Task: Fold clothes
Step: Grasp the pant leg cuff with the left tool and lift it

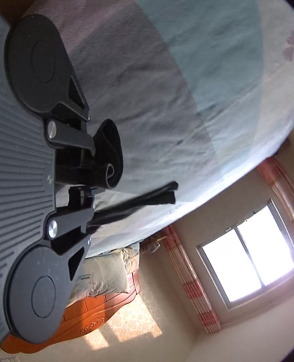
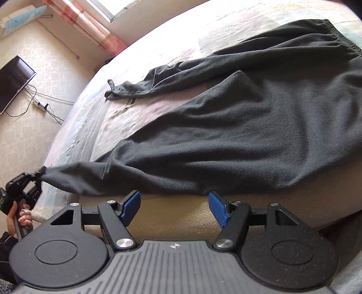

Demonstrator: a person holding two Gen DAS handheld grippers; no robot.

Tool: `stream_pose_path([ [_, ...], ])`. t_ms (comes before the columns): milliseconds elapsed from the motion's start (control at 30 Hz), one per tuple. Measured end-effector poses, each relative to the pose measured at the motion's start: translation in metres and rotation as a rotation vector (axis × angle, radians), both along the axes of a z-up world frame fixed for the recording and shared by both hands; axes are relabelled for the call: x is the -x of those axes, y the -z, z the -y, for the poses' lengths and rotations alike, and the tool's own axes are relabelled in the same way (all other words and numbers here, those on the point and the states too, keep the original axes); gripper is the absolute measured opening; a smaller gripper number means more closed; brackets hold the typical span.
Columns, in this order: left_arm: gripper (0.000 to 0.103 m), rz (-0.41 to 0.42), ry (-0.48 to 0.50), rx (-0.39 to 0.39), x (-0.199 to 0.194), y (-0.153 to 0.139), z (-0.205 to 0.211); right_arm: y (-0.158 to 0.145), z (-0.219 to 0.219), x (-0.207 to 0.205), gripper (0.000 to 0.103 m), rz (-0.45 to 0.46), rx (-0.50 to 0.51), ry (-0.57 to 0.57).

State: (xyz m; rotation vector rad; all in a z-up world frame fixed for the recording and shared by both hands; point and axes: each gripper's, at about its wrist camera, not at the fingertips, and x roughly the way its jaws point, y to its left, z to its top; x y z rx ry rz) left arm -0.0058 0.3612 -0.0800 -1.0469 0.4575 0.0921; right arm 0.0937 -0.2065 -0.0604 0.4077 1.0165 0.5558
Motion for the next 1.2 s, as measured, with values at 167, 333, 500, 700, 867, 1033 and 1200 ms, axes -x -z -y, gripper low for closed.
stream_pose_path([
  [167, 0.033, -0.067, -0.007, 0.069, 0.006, 0.036, 0.009, 0.001, 0.004, 0.0, 0.074, -0.006, 0.0, 0.013],
  [333, 0.045, -0.052, -0.011, 0.096, 0.013, 0.049, 0.009, 0.004, 0.0, -0.002, 0.074, -0.016, 0.007, 0.005],
  [500, 0.047, -0.033, 0.012, 0.056, -0.014, 0.051, 0.008, -0.001, -0.01, 0.001, 0.074, 0.013, 0.027, -0.027],
  [700, 0.028, -0.056, -0.006, 0.042, -0.02, 0.054, 0.005, 0.003, -0.012, 0.001, 0.074, -0.004, 0.04, -0.022],
  [867, 0.009, -0.082, -0.078, 0.025, -0.009, 0.06, 0.011, 0.001, -0.014, 0.004, 0.074, 0.003, 0.077, -0.032],
  [1033, 0.003, -0.084, -0.09, -0.031, -0.01, 0.026, 0.013, -0.008, -0.02, 0.004, 0.074, 0.056, 0.136, -0.072],
  [1200, 0.003, -0.014, -0.077, -0.093, 0.002, -0.014, 0.011, -0.013, -0.038, 0.013, 0.074, 0.141, 0.261, -0.167],
])
